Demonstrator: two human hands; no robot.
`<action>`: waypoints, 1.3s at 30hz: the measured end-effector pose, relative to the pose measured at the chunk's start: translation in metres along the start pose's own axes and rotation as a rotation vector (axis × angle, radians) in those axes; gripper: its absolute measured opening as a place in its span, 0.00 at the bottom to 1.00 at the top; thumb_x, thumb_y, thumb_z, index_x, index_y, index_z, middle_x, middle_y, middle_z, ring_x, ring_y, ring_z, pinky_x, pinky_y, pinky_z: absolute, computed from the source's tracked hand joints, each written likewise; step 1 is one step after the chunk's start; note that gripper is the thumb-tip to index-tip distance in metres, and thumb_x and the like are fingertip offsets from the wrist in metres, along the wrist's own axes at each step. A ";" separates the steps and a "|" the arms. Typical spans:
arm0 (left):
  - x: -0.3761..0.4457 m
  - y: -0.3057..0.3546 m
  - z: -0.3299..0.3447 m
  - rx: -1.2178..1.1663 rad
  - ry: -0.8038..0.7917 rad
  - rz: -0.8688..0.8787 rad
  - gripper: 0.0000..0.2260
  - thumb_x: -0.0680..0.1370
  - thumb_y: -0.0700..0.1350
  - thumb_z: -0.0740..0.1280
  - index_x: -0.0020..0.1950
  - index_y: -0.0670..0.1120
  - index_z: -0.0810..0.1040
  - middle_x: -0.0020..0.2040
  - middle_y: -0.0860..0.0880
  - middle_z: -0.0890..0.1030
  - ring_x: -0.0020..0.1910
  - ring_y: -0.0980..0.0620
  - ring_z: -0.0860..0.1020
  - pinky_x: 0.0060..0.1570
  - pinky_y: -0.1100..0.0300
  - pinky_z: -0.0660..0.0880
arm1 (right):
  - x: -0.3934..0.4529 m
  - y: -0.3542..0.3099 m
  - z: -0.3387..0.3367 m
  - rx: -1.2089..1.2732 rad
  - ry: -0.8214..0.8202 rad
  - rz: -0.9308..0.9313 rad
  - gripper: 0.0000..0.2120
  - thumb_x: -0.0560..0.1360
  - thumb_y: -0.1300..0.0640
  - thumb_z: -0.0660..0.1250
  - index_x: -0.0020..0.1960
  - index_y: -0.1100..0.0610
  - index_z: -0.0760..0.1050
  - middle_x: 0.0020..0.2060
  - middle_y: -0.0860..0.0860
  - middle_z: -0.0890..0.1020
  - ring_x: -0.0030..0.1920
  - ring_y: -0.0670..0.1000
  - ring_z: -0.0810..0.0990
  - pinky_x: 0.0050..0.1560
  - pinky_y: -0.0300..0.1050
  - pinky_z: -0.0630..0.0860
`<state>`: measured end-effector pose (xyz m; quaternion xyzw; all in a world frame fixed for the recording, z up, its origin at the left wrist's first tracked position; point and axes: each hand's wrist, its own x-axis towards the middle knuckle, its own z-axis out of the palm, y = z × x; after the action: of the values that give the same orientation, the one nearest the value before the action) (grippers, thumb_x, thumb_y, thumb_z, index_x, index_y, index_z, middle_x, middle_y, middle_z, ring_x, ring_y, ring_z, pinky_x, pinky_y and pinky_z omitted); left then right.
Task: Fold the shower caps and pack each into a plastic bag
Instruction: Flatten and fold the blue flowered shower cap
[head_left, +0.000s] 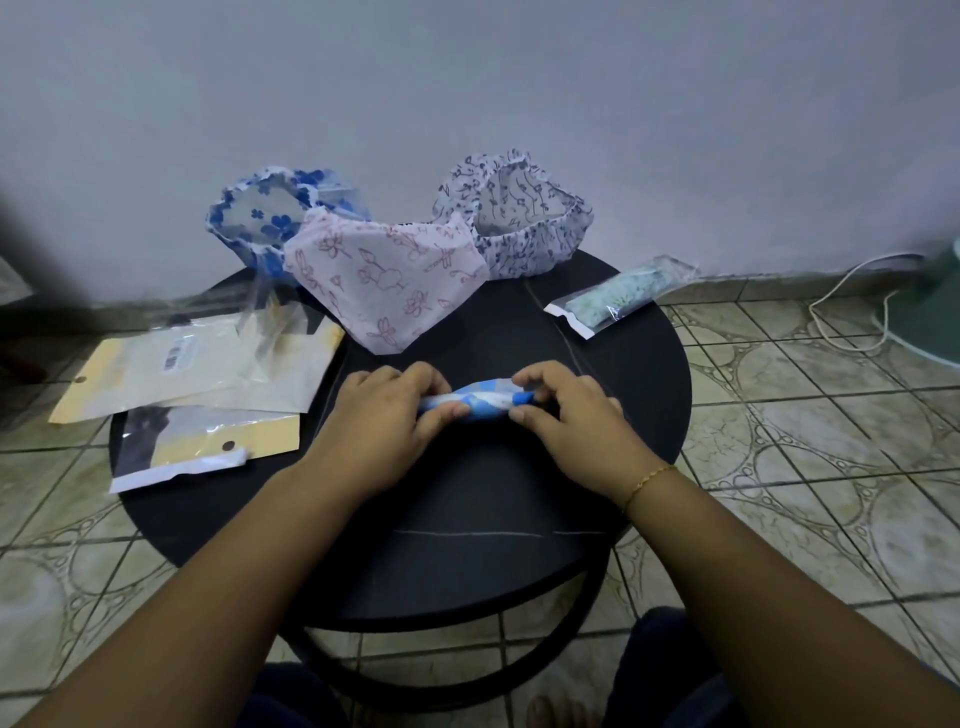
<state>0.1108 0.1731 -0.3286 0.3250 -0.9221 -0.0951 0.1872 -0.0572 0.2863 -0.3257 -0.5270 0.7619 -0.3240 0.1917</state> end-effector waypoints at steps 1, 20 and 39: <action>0.001 0.000 0.003 0.027 0.026 -0.009 0.15 0.77 0.62 0.56 0.51 0.54 0.75 0.42 0.57 0.75 0.46 0.54 0.72 0.53 0.60 0.62 | 0.004 0.000 0.000 0.029 0.010 0.022 0.06 0.77 0.50 0.63 0.53 0.43 0.71 0.42 0.39 0.73 0.57 0.45 0.68 0.59 0.42 0.59; -0.009 0.017 0.033 0.184 -0.177 0.043 0.37 0.67 0.60 0.30 0.75 0.50 0.38 0.73 0.56 0.37 0.73 0.55 0.35 0.70 0.58 0.34 | 0.018 -0.023 0.039 -0.365 -0.026 -0.179 0.25 0.81 0.50 0.45 0.76 0.54 0.51 0.76 0.49 0.55 0.76 0.47 0.49 0.74 0.48 0.47; -0.024 0.005 0.021 0.154 -0.218 -0.368 0.31 0.79 0.58 0.48 0.77 0.46 0.41 0.78 0.50 0.41 0.76 0.52 0.41 0.74 0.56 0.41 | 0.012 -0.024 0.035 -0.541 -0.270 -0.068 0.27 0.79 0.52 0.43 0.76 0.52 0.39 0.76 0.47 0.42 0.75 0.45 0.39 0.73 0.53 0.33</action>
<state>0.1165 0.1929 -0.3530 0.4887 -0.8667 -0.0918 0.0404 -0.0229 0.2595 -0.3339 -0.6226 0.7700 -0.0428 0.1330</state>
